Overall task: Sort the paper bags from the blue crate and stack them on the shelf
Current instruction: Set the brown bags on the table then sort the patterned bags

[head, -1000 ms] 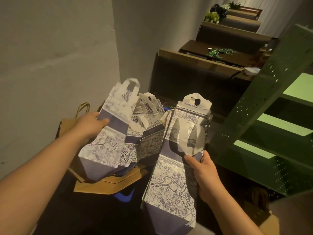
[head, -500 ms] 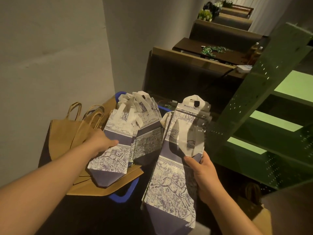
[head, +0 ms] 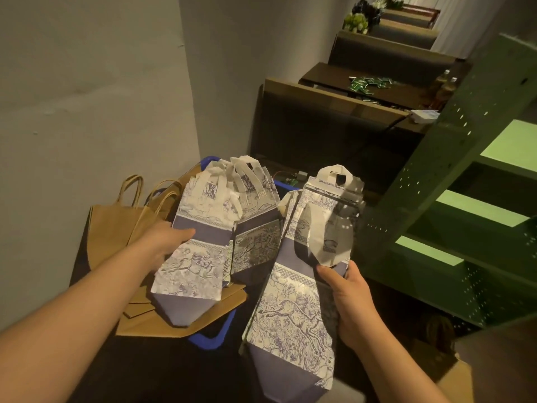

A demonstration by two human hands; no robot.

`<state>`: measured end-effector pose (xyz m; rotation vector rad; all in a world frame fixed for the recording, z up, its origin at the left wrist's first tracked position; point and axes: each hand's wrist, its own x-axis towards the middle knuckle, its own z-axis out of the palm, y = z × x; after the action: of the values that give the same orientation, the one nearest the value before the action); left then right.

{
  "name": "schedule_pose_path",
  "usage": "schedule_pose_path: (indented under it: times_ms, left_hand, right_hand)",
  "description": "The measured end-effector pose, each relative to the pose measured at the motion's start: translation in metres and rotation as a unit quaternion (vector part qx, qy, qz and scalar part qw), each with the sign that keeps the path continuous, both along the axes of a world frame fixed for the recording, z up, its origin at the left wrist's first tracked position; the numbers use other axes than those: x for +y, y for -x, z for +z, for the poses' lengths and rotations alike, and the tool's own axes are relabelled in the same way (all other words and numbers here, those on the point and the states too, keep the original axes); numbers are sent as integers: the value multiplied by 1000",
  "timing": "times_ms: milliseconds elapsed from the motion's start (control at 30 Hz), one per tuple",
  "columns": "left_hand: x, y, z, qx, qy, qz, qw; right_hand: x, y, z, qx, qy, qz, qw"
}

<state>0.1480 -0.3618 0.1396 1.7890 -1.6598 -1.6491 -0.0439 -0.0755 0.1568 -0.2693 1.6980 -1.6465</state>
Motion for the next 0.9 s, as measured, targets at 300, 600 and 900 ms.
schedule_pose_path:
  times_ms: [300, 600, 900]
  left_hand:
    - [48, -5, 31, 229, -33, 13, 973]
    - [106, 21, 40, 280, -43, -91, 955]
    - [147, 39, 54, 361, -112, -24, 925]
  right_hand:
    - [-12, -4, 28, -71, 92, 7, 993]
    - [-22, -12, 45, 32, 104, 41, 993]
    - [-14, -20, 35, 85, 87, 77, 990]
